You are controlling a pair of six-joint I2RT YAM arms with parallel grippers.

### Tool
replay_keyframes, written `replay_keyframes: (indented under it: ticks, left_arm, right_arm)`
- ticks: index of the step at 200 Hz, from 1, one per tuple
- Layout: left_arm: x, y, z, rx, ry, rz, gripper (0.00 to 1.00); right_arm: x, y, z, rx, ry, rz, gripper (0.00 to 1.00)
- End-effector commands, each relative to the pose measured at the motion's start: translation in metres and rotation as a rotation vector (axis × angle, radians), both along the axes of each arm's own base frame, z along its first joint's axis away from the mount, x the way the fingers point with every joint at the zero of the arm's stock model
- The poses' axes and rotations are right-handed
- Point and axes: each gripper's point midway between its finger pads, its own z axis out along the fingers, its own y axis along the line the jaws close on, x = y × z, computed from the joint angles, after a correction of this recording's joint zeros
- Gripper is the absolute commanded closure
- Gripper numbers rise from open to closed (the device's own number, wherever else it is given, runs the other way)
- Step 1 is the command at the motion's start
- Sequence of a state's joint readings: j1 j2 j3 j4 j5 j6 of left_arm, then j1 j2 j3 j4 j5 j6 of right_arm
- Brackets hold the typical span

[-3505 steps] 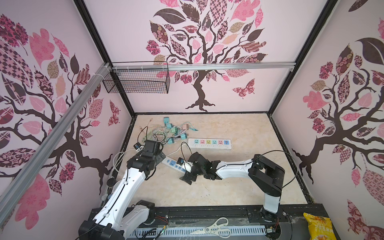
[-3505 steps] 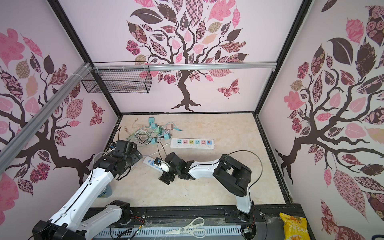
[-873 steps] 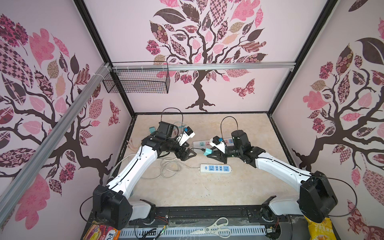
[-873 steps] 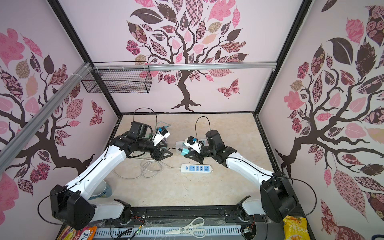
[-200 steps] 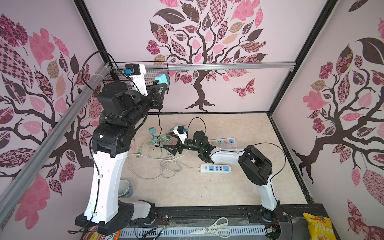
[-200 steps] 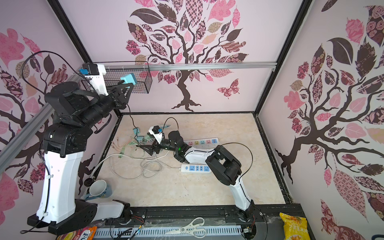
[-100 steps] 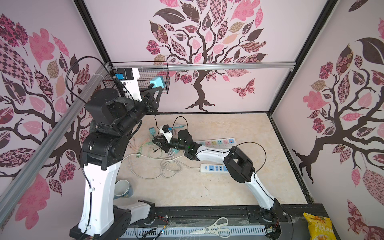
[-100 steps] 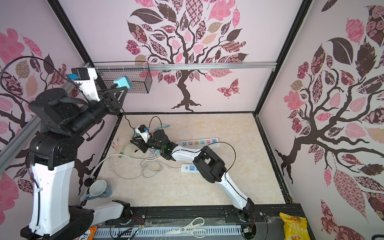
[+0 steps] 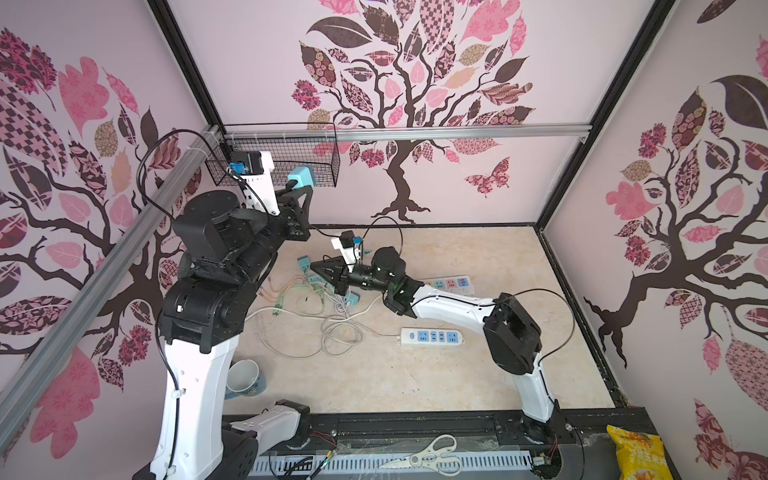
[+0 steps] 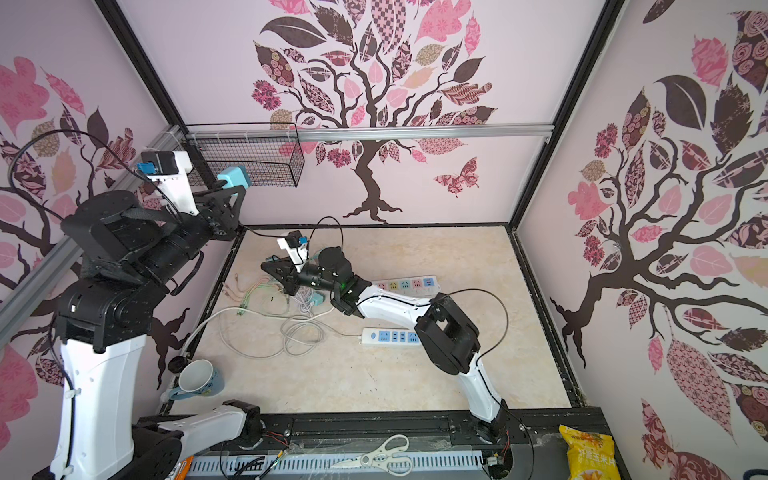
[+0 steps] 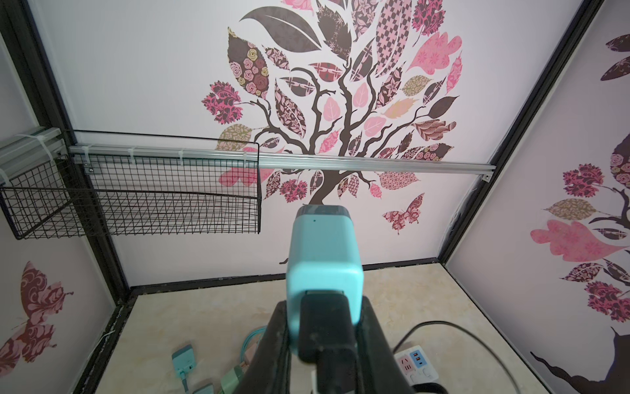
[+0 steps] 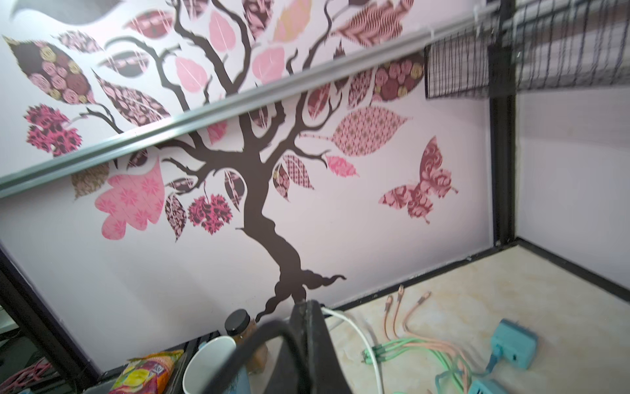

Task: Insert the plug
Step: 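Carry the teal charger with the left gripper over the long coloured-socket strip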

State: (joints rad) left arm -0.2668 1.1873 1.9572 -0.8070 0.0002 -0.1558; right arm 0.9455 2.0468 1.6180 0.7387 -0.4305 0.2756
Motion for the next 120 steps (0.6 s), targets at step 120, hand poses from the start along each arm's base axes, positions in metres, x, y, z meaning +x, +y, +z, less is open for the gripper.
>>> replay_keyframes:
  ticks: [120]
  left_arm:
    - [0.026, -0.047, -0.079, 0.065, 0.151, -0.234, 1.00]
  right_arm:
    - [0.053, -0.147, -0.022, -0.064, 0.050, -0.298, 1.00]
